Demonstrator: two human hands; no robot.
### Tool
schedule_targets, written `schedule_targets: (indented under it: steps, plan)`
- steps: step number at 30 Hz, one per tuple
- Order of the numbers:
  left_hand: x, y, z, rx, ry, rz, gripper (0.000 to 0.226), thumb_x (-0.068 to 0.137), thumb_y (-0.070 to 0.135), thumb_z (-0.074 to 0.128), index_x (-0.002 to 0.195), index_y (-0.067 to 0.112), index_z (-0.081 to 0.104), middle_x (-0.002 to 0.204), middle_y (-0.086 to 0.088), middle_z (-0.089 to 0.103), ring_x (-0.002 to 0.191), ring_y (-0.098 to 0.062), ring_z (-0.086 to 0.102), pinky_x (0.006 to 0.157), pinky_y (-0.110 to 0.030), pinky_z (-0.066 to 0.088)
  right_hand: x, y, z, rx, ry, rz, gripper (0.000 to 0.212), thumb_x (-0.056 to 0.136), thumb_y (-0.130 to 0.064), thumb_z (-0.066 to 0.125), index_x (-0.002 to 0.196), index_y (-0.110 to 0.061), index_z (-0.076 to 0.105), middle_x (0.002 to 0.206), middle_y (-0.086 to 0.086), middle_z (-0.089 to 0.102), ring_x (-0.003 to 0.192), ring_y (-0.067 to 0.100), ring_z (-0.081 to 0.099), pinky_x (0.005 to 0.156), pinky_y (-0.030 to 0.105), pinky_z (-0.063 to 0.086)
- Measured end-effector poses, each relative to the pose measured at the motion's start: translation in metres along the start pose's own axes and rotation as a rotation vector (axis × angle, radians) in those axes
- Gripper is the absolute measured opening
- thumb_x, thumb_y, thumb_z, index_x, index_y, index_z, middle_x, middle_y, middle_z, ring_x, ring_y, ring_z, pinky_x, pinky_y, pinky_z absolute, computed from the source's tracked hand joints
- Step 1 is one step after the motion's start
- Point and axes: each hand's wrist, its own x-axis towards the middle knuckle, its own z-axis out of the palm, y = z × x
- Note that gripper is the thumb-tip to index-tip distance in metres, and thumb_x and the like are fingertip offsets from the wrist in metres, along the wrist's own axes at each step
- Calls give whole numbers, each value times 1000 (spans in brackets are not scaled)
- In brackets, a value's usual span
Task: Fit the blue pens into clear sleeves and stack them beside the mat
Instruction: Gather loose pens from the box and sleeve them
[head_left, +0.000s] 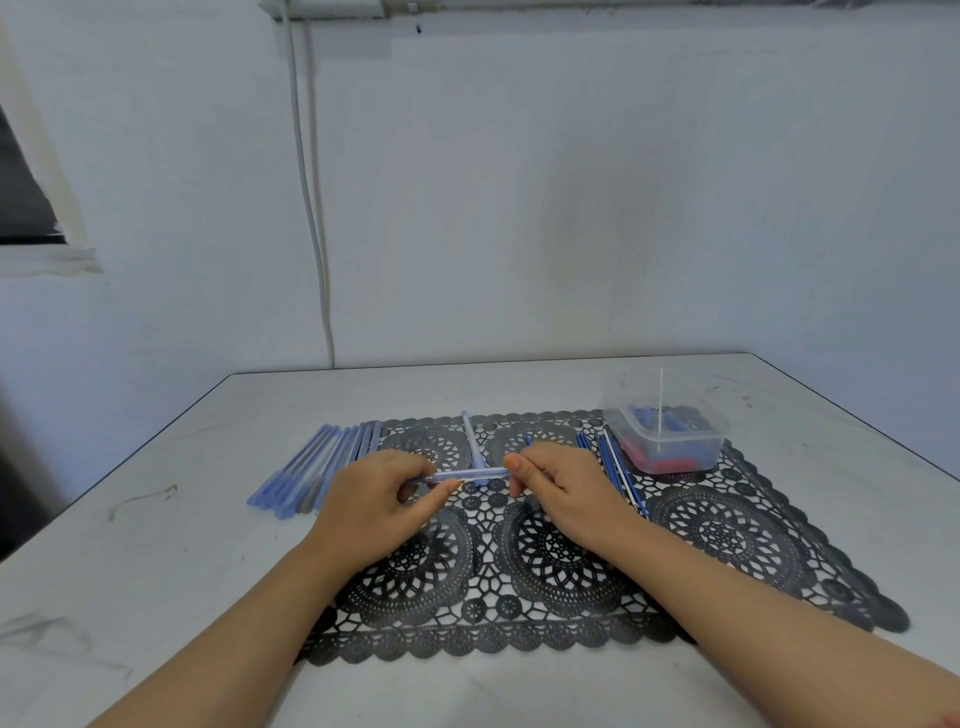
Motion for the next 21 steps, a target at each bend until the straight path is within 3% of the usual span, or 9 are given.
schedule_targets:
  steps: [3, 8, 12, 16, 21]
  plan:
    - [-1, 0, 0, 2, 6, -6, 42, 81, 60, 46, 65, 24, 61, 51, 7, 47, 52, -7, 46, 45, -15, 27, 1, 2, 3, 38, 36, 27, 31, 86, -63, 43, 78, -37, 58, 71, -10, 60, 68, 3, 56, 62, 31, 47]
    - [0, 1, 0, -7, 7, -6, 43, 81, 60, 45, 67, 23, 64, 52, 6, 49, 52, -5, 46, 46, -21, 33, 2, 3, 2, -14, 101, -20, 57, 83, -63, 38, 72, -12, 61, 65, 4, 60, 58, 12, 52, 58, 38, 44]
    - [0, 1, 0, 3, 2, -4, 43, 81, 60, 45, 68, 23, 64, 53, 6, 49, 52, -5, 47, 46, -21, 33, 2, 5, 3, -26, 80, -31, 64, 84, -64, 33, 69, -7, 59, 64, 8, 59, 62, 18, 55, 60, 38, 46]
    - [-1, 1, -1, 15, 17, -21, 46, 81, 62, 44, 68, 23, 64, 53, 7, 49, 52, -5, 46, 45, -15, 26, 0, 3, 3, 31, 39, -7, 50, 88, -60, 34, 79, -21, 64, 71, 0, 62, 66, 10, 56, 61, 34, 47]
    - [0, 3, -4, -5, 18, -16, 44, 81, 62, 45, 71, 25, 66, 53, 9, 49, 52, -5, 47, 45, -14, 25, 1, 1, 2, 28, 71, -55, 21, 90, -34, 51, 90, -21, 67, 72, -16, 59, 66, 0, 52, 60, 16, 38]
